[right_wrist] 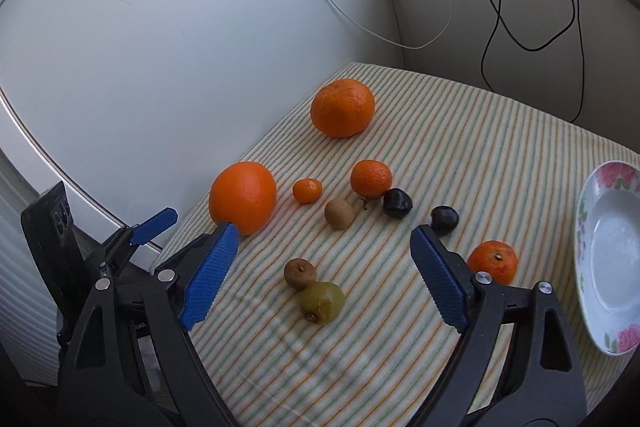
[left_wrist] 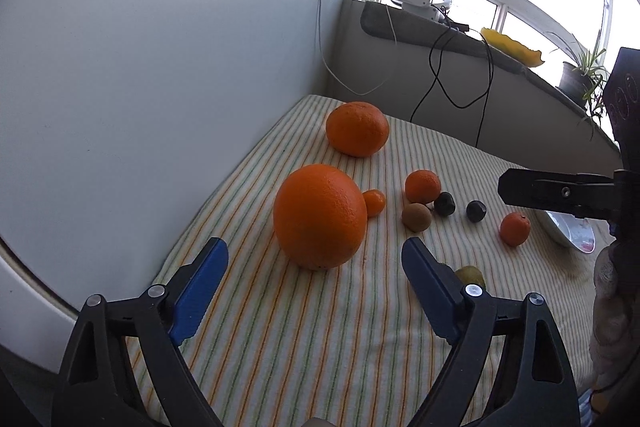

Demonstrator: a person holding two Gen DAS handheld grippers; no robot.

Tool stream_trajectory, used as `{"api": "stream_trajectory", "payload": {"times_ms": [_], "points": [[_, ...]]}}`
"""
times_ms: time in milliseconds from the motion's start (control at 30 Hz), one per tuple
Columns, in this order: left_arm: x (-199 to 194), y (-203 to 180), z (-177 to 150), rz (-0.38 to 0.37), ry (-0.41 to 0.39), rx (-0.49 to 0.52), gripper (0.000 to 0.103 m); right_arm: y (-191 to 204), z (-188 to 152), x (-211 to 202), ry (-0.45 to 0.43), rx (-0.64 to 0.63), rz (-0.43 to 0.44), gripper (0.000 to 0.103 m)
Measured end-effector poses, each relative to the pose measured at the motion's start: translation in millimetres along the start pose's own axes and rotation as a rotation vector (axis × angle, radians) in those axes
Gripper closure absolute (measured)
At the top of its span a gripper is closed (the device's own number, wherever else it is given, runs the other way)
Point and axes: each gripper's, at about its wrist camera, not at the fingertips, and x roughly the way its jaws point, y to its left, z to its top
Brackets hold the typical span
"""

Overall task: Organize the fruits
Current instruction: 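Move the right tool toward the large orange beside the left tool, then close the right gripper on the large orange and lift it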

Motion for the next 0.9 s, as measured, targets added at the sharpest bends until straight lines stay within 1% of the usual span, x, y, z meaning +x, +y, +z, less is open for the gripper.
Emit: {"api": "stream_trajectory", "payload": {"times_ms": [100, 400, 433, 500, 567, 700, 900], "points": [[5.2, 2.9, 1.6, -0.007, 0.002, -0.001, 0.015, 6.7, 6.5, 15.4, 0.021, 0.004, 0.015, 0.012], [19.5, 6.7, 5.8, -0.044, 0.014, -0.012, 0.018, 14.5, 16.1, 58.4, 0.121, 0.070, 0.114, 0.013], [20.7, 7.0, 5.8, -0.047, 0.017, -0.014, 0.018, 15.2, 16.3, 61.9, 0.128, 0.076, 0.122, 0.014], [24.0, 8.0, 7.0, -0.053, 0.021, -0.020, 0.019, 16.6, 16.2, 68.5, 0.147, 0.085, 0.137, 0.022], [26.6, 9.9, 7.8, -0.061, 0.024, -0.032, 0.019, 17.7, 16.7, 75.7, 0.168, 0.096, 0.152, 0.025], [29.5, 13.1, 9.7, -0.079, 0.033, -0.050, 0.019, 18.8, 17.8, 90.5, 0.192, 0.121, 0.181, 0.027], [34.8, 16.5, 15.0, -0.085, 0.054, -0.059, 0.019, 24.3, 22.0, 109.1, 0.210, 0.143, 0.209, 0.028]]}}
